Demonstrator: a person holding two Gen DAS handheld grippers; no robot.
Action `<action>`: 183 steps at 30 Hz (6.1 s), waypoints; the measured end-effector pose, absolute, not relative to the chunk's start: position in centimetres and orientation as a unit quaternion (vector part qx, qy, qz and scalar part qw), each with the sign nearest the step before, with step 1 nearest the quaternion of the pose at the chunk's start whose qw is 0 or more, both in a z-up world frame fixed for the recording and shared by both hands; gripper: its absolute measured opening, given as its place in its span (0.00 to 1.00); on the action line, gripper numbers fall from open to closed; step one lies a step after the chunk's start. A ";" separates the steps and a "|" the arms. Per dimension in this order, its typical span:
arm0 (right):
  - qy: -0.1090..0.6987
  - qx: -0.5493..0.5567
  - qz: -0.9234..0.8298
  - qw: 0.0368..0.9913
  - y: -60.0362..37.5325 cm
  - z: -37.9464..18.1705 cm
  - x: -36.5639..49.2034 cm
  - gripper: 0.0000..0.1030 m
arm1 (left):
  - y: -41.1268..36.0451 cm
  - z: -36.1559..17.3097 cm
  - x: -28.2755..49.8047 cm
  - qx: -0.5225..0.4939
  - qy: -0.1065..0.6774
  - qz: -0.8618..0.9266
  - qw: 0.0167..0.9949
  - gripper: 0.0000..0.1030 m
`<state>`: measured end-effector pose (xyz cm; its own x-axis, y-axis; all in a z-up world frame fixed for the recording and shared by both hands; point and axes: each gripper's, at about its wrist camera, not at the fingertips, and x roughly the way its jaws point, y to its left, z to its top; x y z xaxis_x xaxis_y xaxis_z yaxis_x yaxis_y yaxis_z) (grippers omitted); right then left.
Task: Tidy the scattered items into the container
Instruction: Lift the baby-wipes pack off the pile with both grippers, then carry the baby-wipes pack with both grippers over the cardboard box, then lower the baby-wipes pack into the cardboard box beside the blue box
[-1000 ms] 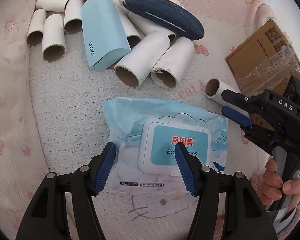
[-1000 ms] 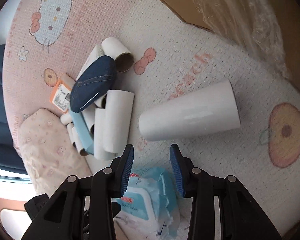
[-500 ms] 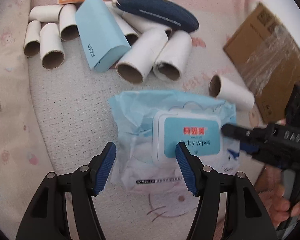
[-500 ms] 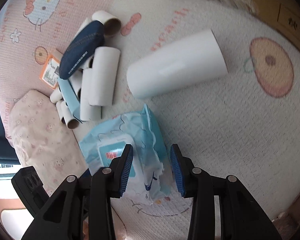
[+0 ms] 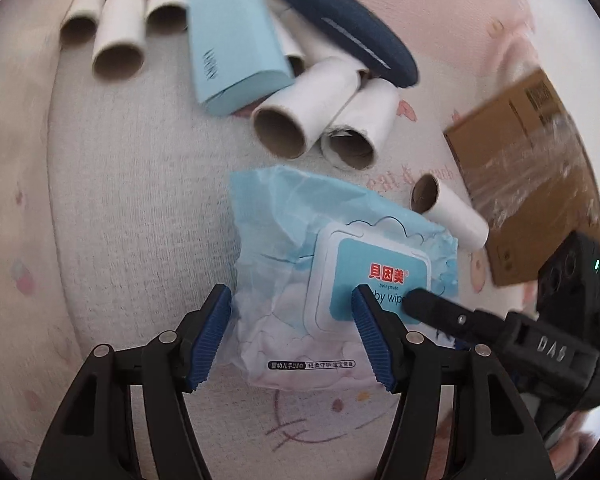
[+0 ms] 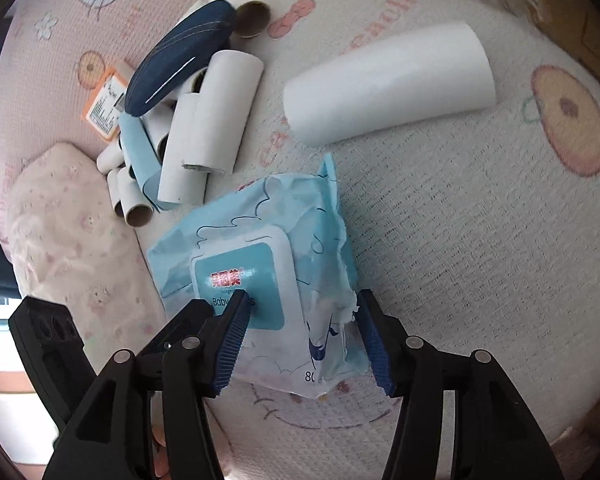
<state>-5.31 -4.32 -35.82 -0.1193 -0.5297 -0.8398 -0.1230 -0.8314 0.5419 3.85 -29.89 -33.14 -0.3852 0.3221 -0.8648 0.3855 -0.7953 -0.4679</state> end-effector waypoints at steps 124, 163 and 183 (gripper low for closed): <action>-0.043 0.643 -0.758 0.101 28.2 -12.2 -21.5 0.49 | 8.3 -19.2 -19.5 0.575 0.310 -0.727 -0.210 0.62; 0.176 0.699 -0.694 0.005 25.8 -17.7 -27.5 0.41 | 8.1 -29.7 -24.7 0.705 0.361 -0.609 -0.041 0.62; 0.137 0.770 -0.623 0.003 24.4 -20.5 -26.9 0.11 | 7.6 -32.8 -28.3 0.726 0.399 -0.558 -0.052 0.46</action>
<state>-26.93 24.35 -20.51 0.1863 0.2076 -0.9603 0.2142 -0.9625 -0.1665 -28.31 7.63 -32.83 0.0593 0.6384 -0.7674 0.5214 -0.6754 -0.5216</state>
